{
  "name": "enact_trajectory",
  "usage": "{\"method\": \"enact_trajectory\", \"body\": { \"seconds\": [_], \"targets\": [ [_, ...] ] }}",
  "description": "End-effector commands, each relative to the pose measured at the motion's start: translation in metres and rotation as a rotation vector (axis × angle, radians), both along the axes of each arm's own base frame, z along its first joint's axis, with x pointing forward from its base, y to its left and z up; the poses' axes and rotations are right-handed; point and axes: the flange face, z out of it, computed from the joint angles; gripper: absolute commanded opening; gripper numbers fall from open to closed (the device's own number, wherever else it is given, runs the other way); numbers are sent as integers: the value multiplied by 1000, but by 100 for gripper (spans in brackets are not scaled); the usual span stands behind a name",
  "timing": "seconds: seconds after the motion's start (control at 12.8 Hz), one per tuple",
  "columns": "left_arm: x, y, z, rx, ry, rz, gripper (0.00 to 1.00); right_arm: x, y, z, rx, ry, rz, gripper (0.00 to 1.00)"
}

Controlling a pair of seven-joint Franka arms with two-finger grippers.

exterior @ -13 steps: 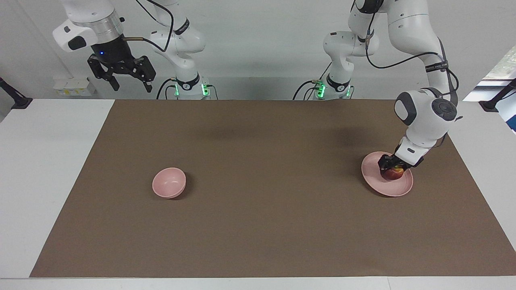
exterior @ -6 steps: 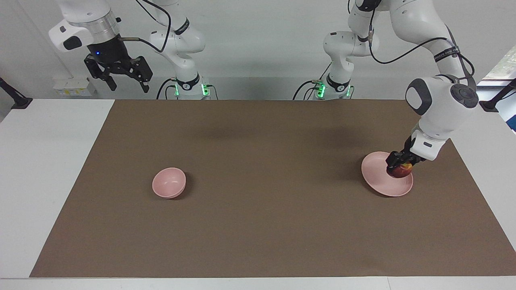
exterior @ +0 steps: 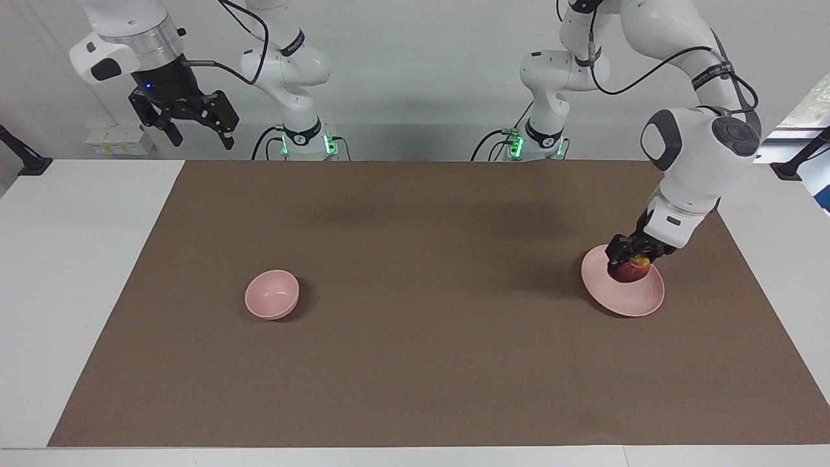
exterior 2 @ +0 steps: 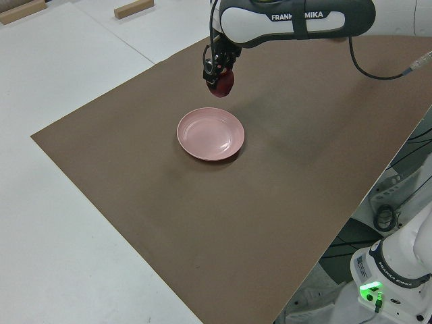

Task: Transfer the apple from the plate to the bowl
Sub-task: 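Lift the apple with the left gripper while the right gripper reaches inward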

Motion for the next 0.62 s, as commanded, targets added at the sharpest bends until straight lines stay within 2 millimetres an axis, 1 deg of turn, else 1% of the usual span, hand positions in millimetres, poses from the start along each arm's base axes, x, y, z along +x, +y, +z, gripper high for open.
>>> {"method": "enact_trajectory", "body": {
  "seconds": [0.0,0.23,0.31,0.39,0.47,0.55],
  "targets": [
    [-5,-33,9,-19,6,-21,0,-1,3,0,47,3,6,100],
    [-12,-78,11,-41,7,2,0,-4,7,-2,88,10,13,100],
    [-14,-94,11,-83,10,-4,0,-4,9,-5,109,-10,11,100],
    [-14,-103,13,-181,13,24,0,-5,14,-5,128,-36,18,100],
    [-15,-116,17,-236,0,32,0,-4,20,-4,159,-55,23,100],
    [-17,-129,19,-256,-12,24,0,-4,26,-4,168,-56,35,100]
  ]
}}
